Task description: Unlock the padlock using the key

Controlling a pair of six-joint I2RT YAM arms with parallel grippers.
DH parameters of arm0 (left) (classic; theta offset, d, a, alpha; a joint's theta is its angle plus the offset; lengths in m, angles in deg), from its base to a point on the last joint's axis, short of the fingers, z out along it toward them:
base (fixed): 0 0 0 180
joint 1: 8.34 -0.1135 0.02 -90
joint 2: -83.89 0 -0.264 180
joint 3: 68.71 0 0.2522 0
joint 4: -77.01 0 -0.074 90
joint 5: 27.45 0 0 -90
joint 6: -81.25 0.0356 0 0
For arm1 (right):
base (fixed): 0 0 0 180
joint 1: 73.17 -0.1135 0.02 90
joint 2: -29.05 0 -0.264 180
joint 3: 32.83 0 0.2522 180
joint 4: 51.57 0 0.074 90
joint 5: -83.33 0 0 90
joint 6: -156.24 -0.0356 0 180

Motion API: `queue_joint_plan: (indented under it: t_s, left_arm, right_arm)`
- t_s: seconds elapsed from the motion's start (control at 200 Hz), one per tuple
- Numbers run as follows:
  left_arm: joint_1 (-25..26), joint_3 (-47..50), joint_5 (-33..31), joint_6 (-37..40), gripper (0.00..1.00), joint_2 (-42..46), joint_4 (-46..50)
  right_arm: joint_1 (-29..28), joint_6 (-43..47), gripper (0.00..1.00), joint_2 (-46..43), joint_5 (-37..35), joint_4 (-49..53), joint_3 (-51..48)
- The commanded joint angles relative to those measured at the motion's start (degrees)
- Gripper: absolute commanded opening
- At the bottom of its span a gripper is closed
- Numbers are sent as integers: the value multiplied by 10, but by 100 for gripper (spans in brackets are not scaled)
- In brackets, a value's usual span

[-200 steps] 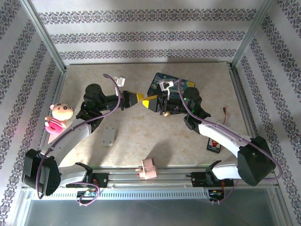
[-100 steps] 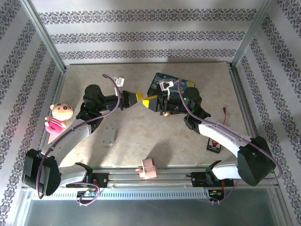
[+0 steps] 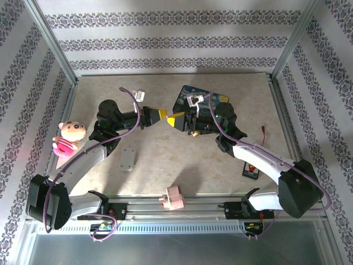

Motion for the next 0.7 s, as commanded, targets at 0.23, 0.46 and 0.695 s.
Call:
queue_joint_plan:
  t_s: [0.23,0.46,0.695]
  left_arm:
    - [-13,8,-19,-12,0,-2,-38]
    - [-13,10,-19,-22,0,-5,-52]
    - [-15,10,-27,-27,16,-2,-58]
  right_arm:
    - [5,-5,11,-14,21,-36,-5]
    - [5,-7,0,-12,23,-39,0]
    - [6,-14,0,-9,21,-40,6]
